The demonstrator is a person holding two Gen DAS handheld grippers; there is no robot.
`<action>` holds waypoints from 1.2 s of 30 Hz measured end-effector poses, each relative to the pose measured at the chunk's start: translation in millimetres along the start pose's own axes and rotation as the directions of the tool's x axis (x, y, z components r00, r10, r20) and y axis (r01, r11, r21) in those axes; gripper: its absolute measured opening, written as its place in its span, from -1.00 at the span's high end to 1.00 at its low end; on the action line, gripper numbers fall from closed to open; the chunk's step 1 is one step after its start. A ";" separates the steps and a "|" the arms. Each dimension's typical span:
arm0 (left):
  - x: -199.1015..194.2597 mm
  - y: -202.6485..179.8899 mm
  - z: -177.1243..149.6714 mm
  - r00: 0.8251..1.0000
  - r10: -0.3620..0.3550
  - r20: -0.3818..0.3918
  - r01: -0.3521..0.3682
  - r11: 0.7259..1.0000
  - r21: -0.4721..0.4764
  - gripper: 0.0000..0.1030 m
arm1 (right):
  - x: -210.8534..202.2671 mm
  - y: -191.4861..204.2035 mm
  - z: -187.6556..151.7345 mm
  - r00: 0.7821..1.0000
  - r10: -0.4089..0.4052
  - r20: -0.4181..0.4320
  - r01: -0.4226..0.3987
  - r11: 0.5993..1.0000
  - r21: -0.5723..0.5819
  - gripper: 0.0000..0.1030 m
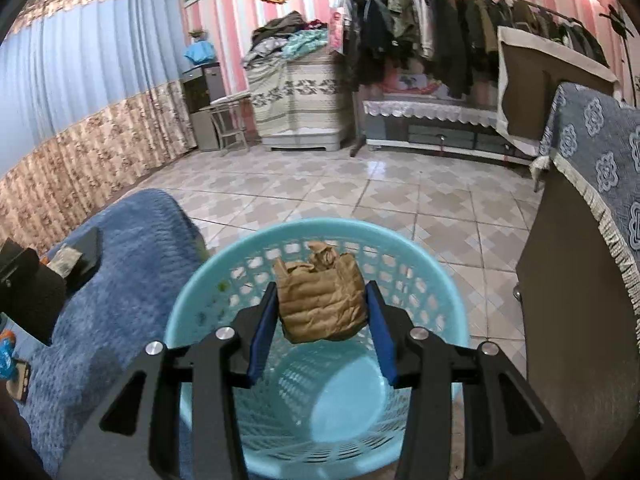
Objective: Collect trash
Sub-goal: 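Carry the pouch in the right tool and the can in the left tool over the blue basket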
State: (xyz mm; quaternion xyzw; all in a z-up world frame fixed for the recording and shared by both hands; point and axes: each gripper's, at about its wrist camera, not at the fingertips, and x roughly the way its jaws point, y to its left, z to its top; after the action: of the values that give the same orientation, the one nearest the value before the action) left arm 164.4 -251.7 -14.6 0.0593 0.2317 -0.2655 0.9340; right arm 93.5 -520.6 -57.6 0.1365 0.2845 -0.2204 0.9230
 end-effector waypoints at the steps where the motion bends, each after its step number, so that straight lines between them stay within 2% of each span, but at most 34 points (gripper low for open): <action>1: 8.0 -10.9 2.2 1.000 -0.023 -0.003 0.023 1.000 0.009 -0.19 | 2.0 -6.1 0.0 1.000 -0.004 -0.003 0.004 1.000 0.012 0.15; 6: 37.8 -53.1 3.4 0.996 -0.091 -0.023 0.092 0.994 0.056 -0.19 | 3.5 -32.9 -3.1 1.000 -0.025 -0.006 0.026 0.994 0.105 0.15; 10: 60.1 -83.8 2.5 0.991 -0.130 -0.032 0.133 0.987 0.093 -0.19 | 8.1 -39.1 -3.9 0.999 -0.049 -0.002 0.049 0.994 0.102 0.15; 16: 85.8 -108.6 3.2 0.982 -0.175 -0.065 0.182 0.975 0.130 -0.19 | 17.1 -55.6 -9.5 0.996 -0.077 -0.036 0.081 0.987 0.137 0.16; 20: 96.3 -115.0 6.2 0.973 -0.211 -0.090 0.221 0.969 0.113 -0.19 | 16.2 -55.9 -10.1 0.996 -0.085 -0.035 0.089 0.987 0.134 0.16; 27: 100.0 -122.1 9.2 0.975 -0.206 -0.087 0.217 0.967 0.133 -0.22 | 12.2 -49.5 -8.3 0.996 -0.083 -0.026 0.085 0.989 0.120 0.16; 29: 102.0 -118.2 10.6 0.975 -0.200 -0.091 0.211 0.970 0.122 -0.50 | 12.6 -49.1 -8.6 0.996 -0.081 -0.032 0.084 0.989 0.119 0.16; 36: 97.0 -84.6 18.7 0.991 -0.114 -0.067 0.119 0.990 0.077 -0.69 | 12.7 -41.0 -7.2 0.997 -0.074 -0.037 0.077 0.991 0.107 0.15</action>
State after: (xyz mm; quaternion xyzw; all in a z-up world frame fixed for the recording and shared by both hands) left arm 200.6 -373.6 -42.0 0.0914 0.2528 -0.3269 0.9060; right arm 79.7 -557.5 -76.0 0.1793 0.2919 -0.2681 0.9004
